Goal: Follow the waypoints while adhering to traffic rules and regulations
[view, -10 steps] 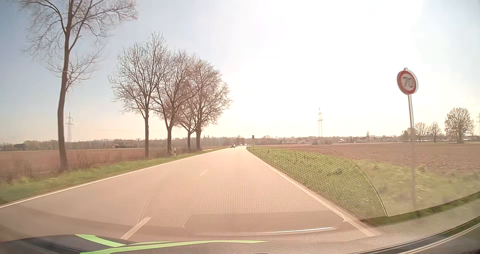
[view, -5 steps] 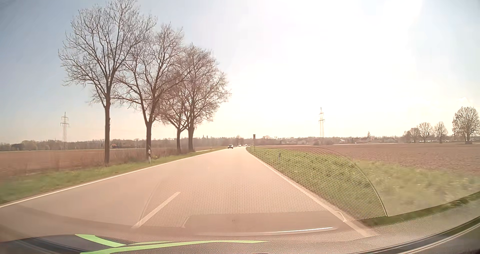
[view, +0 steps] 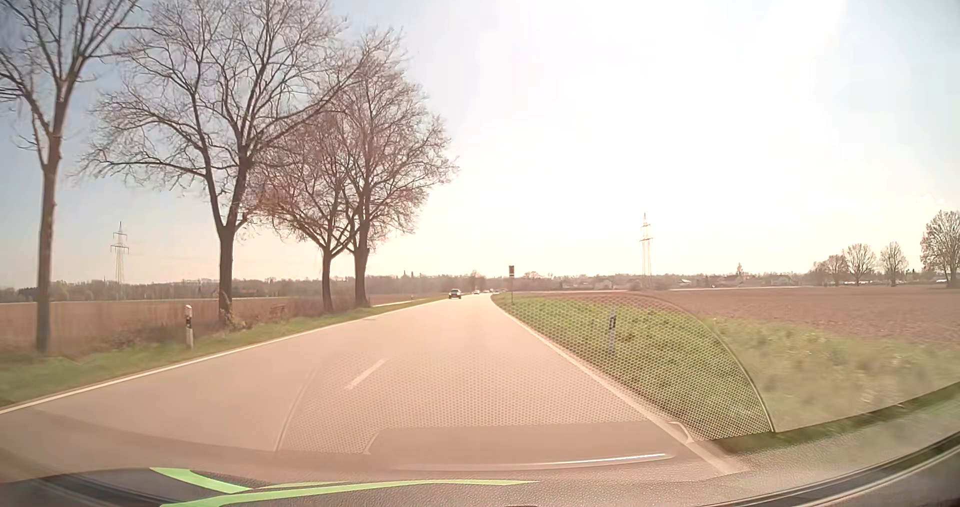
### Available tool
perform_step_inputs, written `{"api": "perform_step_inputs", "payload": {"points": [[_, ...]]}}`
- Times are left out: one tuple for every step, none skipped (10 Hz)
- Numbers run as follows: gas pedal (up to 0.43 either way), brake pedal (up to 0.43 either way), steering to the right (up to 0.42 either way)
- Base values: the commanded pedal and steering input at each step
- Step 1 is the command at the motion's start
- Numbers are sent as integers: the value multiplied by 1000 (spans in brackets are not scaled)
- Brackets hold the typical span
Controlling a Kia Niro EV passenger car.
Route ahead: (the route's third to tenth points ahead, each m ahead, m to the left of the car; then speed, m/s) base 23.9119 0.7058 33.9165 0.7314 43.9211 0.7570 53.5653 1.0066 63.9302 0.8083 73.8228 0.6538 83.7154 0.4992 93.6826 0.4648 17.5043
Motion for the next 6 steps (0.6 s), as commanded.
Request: {"api": "perform_step_inputs", "payload": {"points": [[150, 0, 0], [150, 0, -1], [150, 0, -1], [150, 0, -1], [150, 0, -1], [150, 0, -2]]}}
